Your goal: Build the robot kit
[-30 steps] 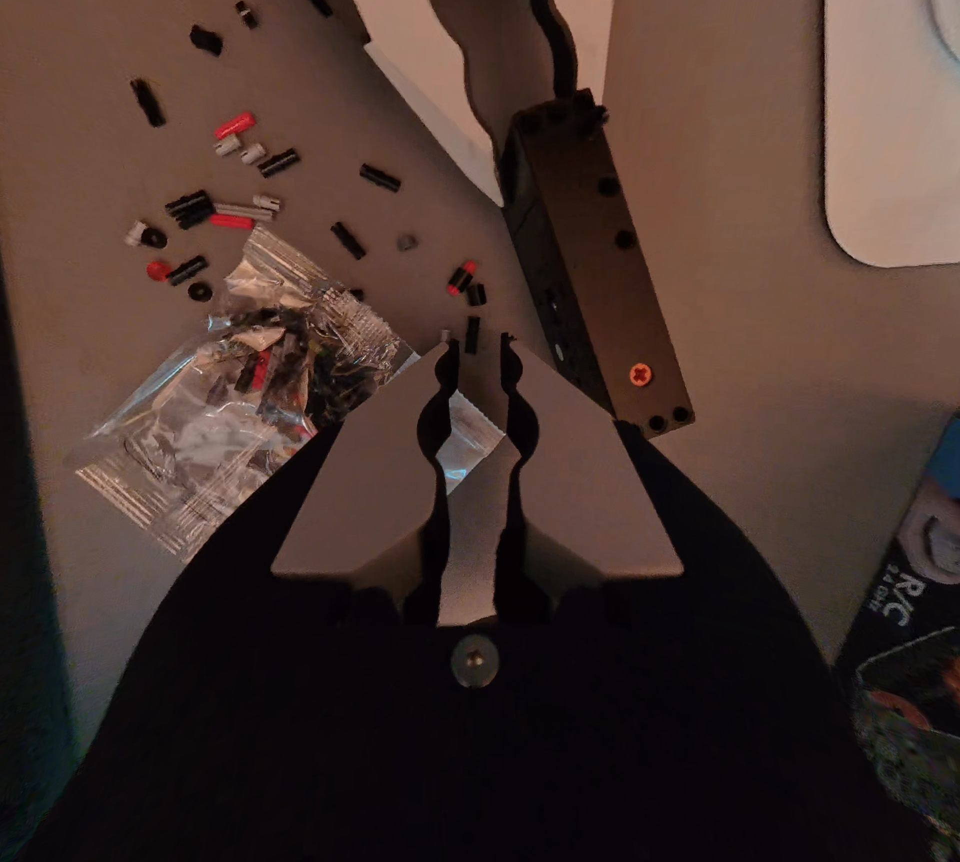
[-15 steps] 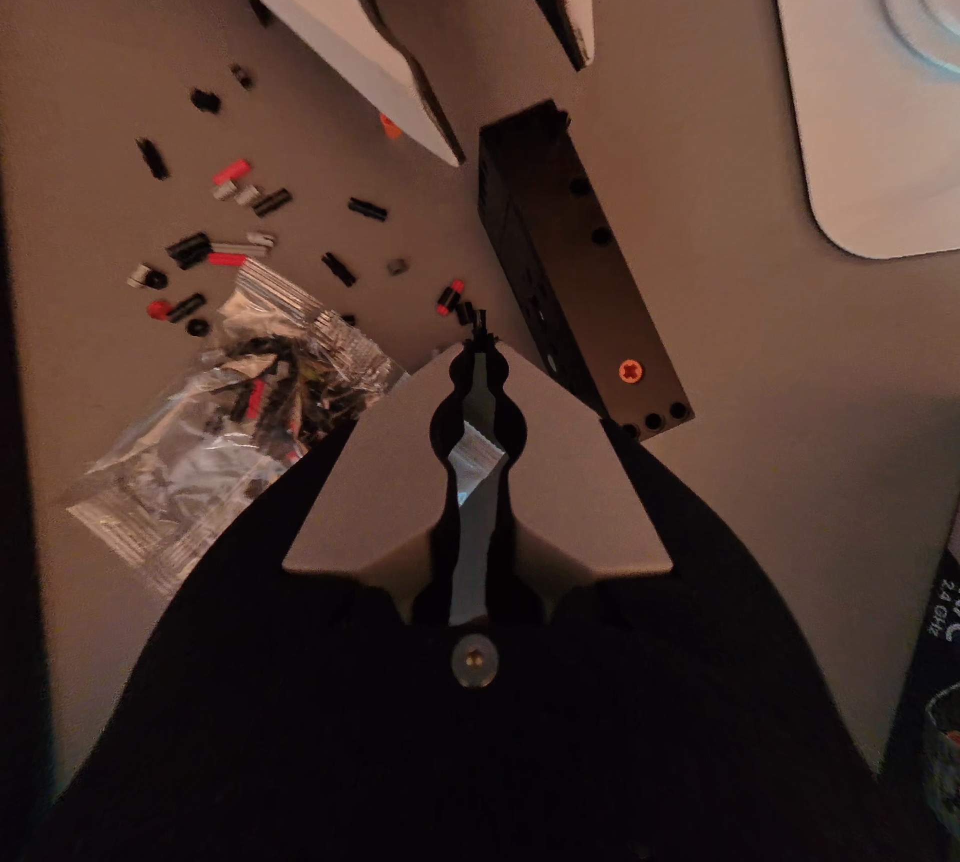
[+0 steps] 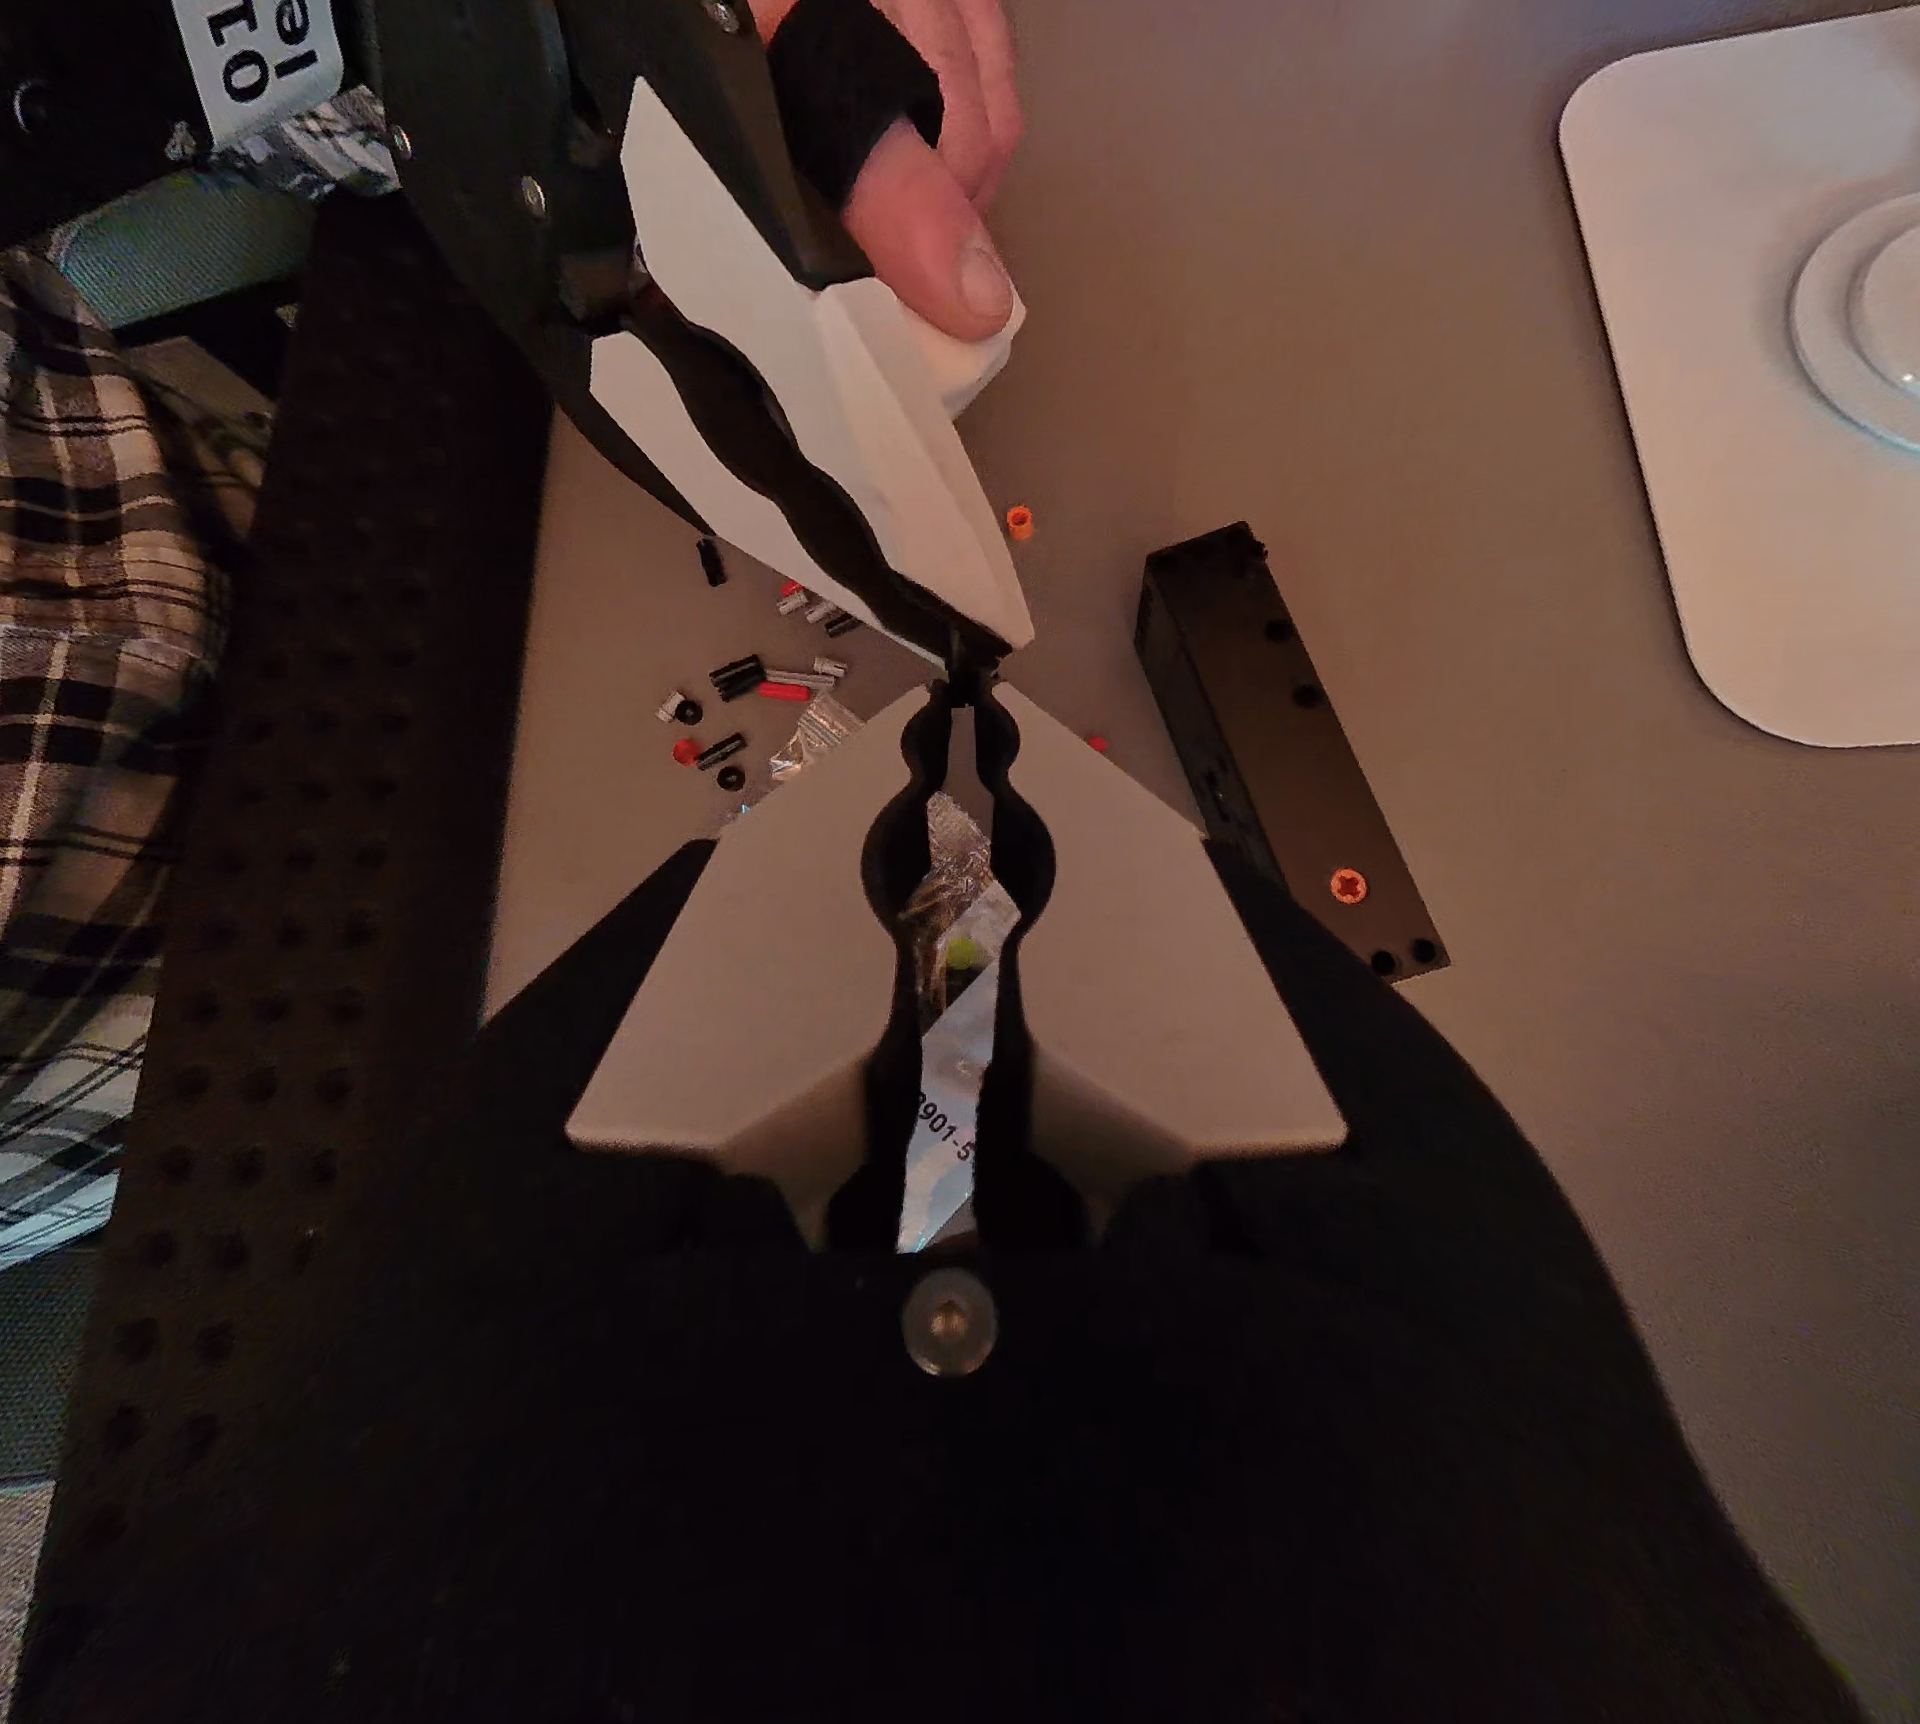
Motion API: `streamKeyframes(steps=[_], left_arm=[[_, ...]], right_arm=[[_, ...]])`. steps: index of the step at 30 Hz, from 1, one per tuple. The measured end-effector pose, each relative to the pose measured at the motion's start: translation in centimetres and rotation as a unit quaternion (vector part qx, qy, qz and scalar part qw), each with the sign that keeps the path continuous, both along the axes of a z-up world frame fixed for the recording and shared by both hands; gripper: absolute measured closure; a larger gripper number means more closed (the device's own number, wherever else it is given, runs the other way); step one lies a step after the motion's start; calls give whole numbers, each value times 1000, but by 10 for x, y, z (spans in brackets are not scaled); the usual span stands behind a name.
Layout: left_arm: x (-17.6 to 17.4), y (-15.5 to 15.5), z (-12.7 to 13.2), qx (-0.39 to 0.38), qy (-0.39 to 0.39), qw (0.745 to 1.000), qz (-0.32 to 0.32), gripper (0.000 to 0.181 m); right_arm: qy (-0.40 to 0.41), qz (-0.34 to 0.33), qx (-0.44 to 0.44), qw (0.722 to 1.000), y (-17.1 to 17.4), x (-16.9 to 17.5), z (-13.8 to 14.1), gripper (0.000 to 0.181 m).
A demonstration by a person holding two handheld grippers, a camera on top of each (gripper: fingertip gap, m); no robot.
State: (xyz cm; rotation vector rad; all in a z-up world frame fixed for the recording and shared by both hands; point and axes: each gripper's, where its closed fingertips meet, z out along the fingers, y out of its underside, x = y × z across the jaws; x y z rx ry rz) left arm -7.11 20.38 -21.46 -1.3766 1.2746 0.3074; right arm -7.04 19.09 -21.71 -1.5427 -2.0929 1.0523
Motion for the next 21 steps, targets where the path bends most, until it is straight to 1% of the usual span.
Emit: streamKeyframes(steps=[2, 5, 7, 11, 15, 17, 21], left_arm=[[-1, 0, 2, 3, -2, 1000, 1, 179], [-3, 1, 8, -3, -36, 999, 10, 180], [-6, 5, 14, -7, -68, 997, 23, 180], [-11, 8, 25, -29, -157, 987, 32, 181], [-14, 10, 31, -45, -208, 977, 32, 181], [-16, 10, 33, -46, -220, 974, 32, 181], [-18, 11, 33, -47, -227, 972, 34, 181]], right_arm=[[6, -2, -6, 1000, 0, 0, 3, 179], [33, -17, -23, 999, 2, -2, 11, 179], [63, -35, -34, 997, 5, -6, 18, 179], [140, -69, -64, 986, 10, -12, 34, 179], [188, -92, -77, 975, 13, -17, 43, 179], [203, -101, -78, 971, 14, -19, 45, 178], [206, -102, -75, 970, 15, -22, 47, 178]])
